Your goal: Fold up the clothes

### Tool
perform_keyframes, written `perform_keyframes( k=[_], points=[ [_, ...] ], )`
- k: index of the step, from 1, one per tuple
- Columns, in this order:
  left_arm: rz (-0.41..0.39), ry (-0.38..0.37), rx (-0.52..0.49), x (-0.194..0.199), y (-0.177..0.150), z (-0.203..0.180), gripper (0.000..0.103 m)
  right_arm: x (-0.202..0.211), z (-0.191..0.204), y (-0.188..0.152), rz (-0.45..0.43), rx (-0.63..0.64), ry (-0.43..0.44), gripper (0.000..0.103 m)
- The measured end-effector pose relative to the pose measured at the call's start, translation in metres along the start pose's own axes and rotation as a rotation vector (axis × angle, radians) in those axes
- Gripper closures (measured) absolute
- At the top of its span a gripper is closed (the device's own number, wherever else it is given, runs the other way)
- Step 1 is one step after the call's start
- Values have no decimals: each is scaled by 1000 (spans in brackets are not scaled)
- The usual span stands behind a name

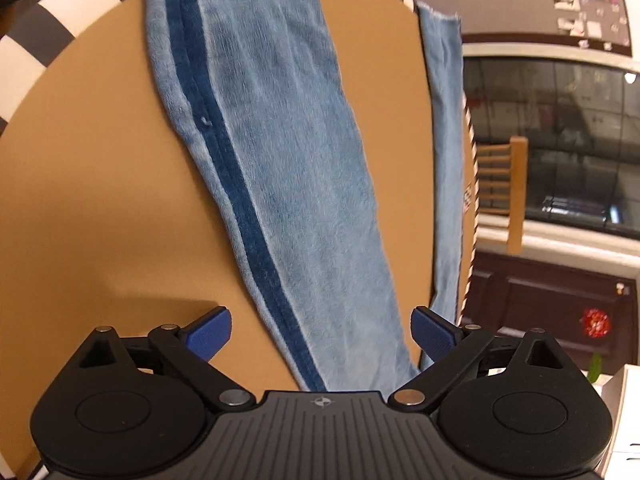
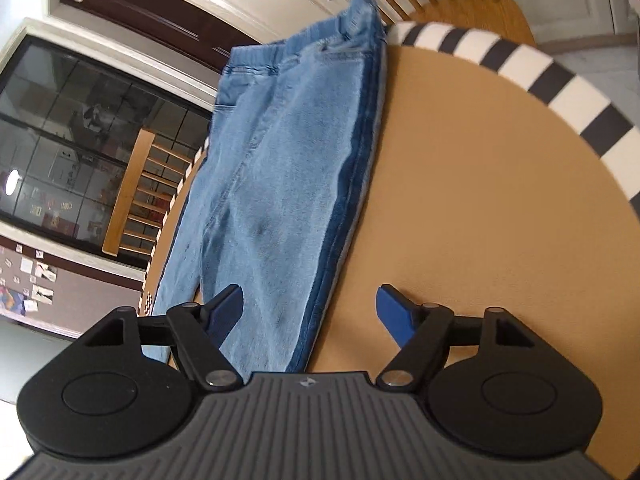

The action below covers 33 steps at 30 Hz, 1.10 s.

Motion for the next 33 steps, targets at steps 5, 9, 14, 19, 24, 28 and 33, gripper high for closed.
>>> perform_keyframes(
  k=[5, 9, 14, 19, 24, 28, 33],
  points=[
    [-68, -25, -27, 6, 11, 1, 10, -6, 0, 7, -17, -2, 32, 27],
    [-96, -31, -91, 5, 9, -9, 10, -12, 3, 14, -26, 11, 36, 26],
    [-109, -27, -95, 9, 8, -8, 17, -10, -3, 23, -48, -27, 56, 26],
    [-131, -30, -116, 13, 10, -6, 23, -12, -16, 40, -100, -156, 85, 25],
    [-146, -23, -200, 12, 3, -13, 22, -32, -2, 41, -88, -92, 113, 24],
    [-144, -18, -188, 12, 3, -13, 24, -43, 11, 38, -110, -4, 95, 28],
    [-132, 22, -165, 12, 5, -4, 68, -50, 11, 35, -128, 161, -96, 99]
  ],
)
Point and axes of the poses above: each gripper's, at about its wrist camera, not at the fingertips, and x roughly against the way its jaws point, z to its left, y to its top, the point moved 8 cm from there along -x, roughly the way its jaws point, and after that the axes turned 8 degrees about -z, right-handed, at the moved point
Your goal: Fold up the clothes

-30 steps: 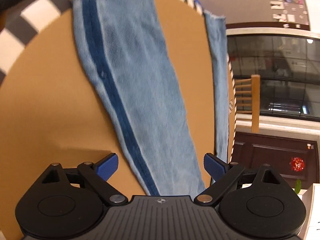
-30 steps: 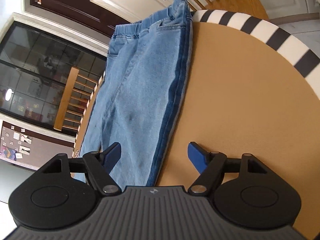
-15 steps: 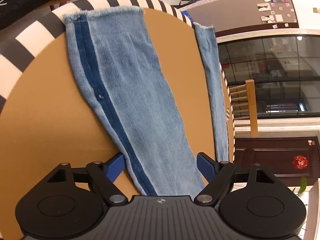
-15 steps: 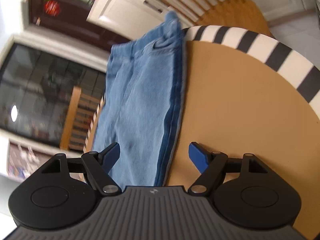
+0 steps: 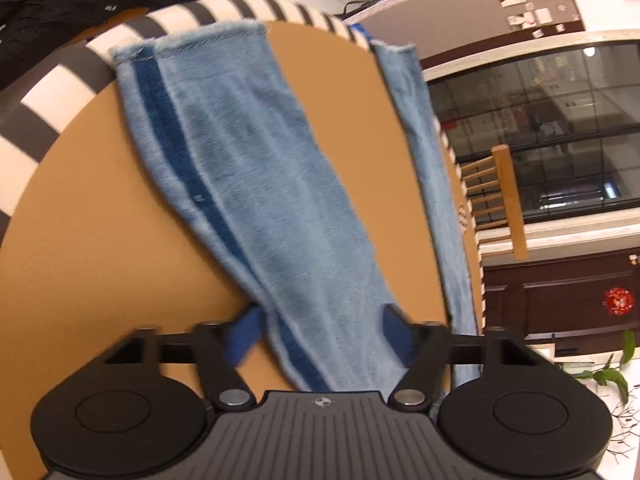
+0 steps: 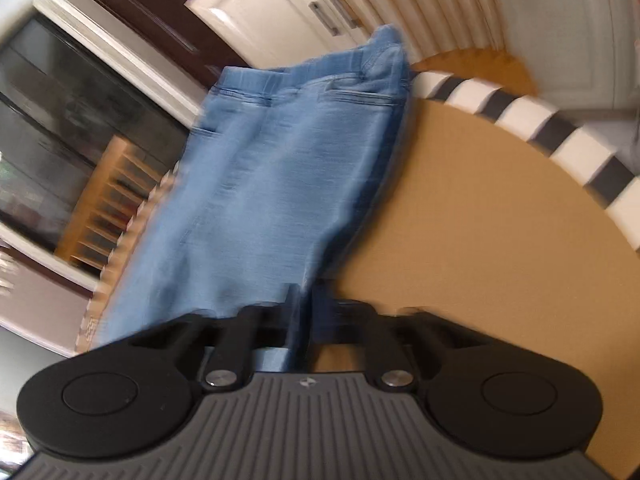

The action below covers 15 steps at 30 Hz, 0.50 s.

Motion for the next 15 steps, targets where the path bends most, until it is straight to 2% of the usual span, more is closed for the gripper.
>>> perform_keyframes(
  k=[1, 3, 5, 15],
  points=[
    [6, 10, 21, -1, 1, 4, 74, 0, -3, 1, 7, -24, 10, 98],
    [18, 27, 45, -3, 4, 11, 93, 1, -6, 3, 19, -49, 19, 98],
    [26, 39, 60, -3, 5, 17, 99, 2, -9, 4, 27, -64, 23, 98],
    [30, -12, 68, 15, 17, 23, 100, 27, 1, 5, 14, -31, 86, 99]
  ],
)
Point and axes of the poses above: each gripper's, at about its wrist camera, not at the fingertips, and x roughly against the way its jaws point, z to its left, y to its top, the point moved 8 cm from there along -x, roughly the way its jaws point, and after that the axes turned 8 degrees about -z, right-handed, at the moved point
